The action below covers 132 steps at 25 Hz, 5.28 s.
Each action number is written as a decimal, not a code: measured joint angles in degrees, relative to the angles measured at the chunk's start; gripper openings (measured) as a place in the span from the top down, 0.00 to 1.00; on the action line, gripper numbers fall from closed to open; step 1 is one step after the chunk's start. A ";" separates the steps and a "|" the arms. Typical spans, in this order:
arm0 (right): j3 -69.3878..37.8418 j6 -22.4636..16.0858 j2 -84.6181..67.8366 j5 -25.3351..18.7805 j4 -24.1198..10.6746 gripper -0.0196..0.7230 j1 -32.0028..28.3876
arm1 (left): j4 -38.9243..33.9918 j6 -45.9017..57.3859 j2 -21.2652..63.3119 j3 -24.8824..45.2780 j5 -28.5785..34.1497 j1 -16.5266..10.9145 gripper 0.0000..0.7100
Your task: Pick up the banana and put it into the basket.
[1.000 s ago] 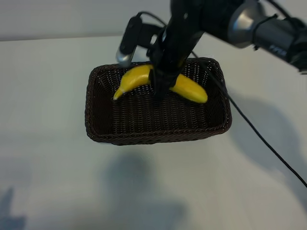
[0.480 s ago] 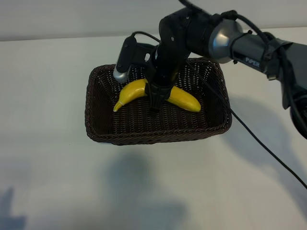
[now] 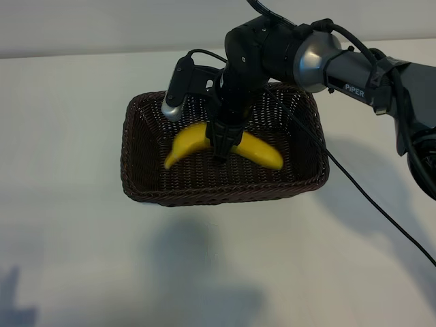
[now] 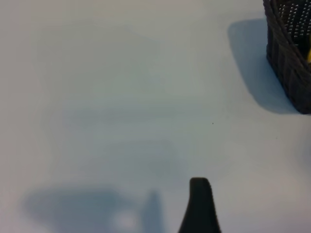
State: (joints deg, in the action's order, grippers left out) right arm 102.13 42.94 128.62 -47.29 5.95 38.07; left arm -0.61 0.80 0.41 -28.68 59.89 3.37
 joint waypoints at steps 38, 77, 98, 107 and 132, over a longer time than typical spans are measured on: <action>0.00 -37.38 -16.07 -15.14 -19.04 0.29 -24.11 | 0.00 0.00 0.00 0.00 0.00 0.00 0.19; -48.01 -38.83 -69.05 -18.56 -5.95 0.37 -36.34 | 0.00 0.00 0.00 0.04 0.00 0.00 0.19; -73.26 -39.07 -113.61 -16.02 -4.25 0.37 -36.34 | 0.00 0.00 0.00 0.04 0.00 0.00 0.19; -74.31 -39.07 -114.71 -14.63 -4.02 0.37 -36.34 | 0.00 0.00 0.00 0.04 0.00 0.00 0.19; -74.31 -39.07 -127.60 -14.44 -3.38 0.37 -47.56 | 0.00 0.00 0.00 0.04 0.00 0.00 0.19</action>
State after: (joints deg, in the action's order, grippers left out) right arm 27.81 3.87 1.02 -61.72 2.57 -9.49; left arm -0.61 0.80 0.41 -28.64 59.89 3.37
